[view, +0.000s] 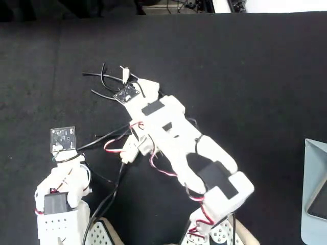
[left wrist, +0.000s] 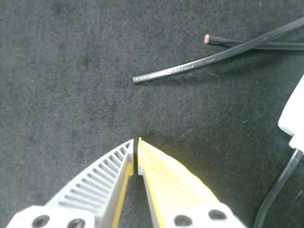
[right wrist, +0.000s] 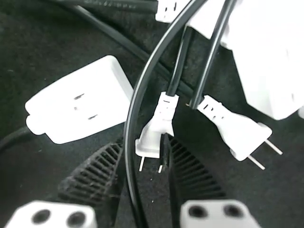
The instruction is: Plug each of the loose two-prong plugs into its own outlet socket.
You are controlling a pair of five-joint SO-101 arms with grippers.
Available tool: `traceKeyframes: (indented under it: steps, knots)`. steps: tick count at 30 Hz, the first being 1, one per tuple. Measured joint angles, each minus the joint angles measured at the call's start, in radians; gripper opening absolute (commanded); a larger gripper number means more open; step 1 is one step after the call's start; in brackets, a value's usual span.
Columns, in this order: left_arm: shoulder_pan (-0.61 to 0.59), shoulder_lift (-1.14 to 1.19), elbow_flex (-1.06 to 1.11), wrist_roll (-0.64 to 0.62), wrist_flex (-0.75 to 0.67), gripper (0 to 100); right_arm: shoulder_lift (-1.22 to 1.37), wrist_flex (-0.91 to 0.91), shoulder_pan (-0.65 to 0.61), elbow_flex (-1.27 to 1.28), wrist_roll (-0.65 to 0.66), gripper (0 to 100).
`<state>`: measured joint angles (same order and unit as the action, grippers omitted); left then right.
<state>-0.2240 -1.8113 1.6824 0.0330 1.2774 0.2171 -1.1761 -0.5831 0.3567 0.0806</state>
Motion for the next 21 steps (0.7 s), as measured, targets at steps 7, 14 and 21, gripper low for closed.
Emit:
traceKeyframes:
  steps: [7,14,21]
  knots:
    - [0.000,0.000,0.000,0.000,0.000,3,0.083,-0.101,-0.006,-0.110,0.000,17.2]
    - [0.000,0.000,0.000,0.000,0.000,3,0.167,-0.173,0.032,-0.172,0.015,16.5]
    - [0.000,0.000,0.000,0.000,0.000,3,0.169,-0.175,0.054,-0.172,0.034,4.4]
